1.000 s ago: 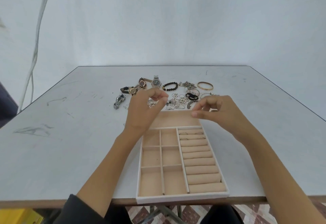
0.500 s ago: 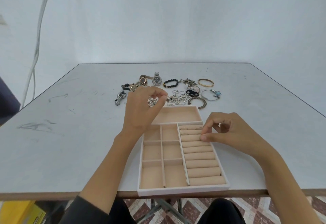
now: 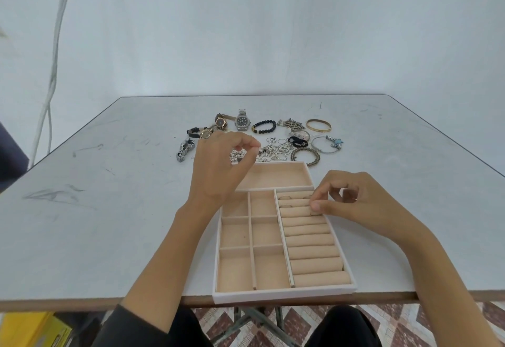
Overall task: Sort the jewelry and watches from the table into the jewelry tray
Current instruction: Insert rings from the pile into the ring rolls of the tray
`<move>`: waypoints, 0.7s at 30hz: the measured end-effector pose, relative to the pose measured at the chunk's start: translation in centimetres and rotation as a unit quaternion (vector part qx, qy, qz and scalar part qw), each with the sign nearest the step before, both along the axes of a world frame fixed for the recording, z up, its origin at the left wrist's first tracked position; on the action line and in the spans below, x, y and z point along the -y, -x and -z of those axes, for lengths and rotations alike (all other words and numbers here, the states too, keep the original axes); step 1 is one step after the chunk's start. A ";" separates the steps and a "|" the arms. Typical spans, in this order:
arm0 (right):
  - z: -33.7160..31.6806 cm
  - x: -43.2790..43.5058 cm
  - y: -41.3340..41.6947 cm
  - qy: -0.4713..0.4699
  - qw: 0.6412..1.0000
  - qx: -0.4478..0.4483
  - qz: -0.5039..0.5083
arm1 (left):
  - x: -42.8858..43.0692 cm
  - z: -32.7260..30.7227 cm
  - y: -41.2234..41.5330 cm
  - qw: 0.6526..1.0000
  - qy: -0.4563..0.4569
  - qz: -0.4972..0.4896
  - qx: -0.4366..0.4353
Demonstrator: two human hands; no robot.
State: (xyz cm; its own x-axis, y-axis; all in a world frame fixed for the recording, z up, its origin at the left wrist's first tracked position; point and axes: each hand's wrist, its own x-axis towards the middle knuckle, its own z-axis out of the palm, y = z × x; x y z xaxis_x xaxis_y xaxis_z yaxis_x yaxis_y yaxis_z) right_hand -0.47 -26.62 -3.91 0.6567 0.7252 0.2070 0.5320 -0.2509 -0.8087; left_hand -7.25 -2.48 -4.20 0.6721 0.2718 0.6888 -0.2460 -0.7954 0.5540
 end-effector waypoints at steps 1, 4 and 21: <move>0.0 0.0 0.0 0.000 1.000 -0.001 0.002 | 0.0 0.0 0.0 1.000 0.002 0.003 0.001; 0.1 -0.1 -0.1 0.007 1.000 0.001 0.007 | -0.1 0.1 0.0 1.000 0.005 0.011 0.005; 2.3 1.5 0.1 0.065 0.979 0.095 0.170 | 0.2 -0.4 0.4 0.998 0.036 0.043 -0.036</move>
State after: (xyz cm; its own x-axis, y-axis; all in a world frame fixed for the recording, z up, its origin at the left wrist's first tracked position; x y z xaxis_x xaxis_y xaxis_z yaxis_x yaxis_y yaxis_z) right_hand -0.61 -28.16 -6.24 0.8234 0.4996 0.2691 0.5374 -0.5339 -0.6528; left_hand -7.68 -2.65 -3.77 0.7422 0.2576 0.6187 -0.2696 -0.7305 0.6275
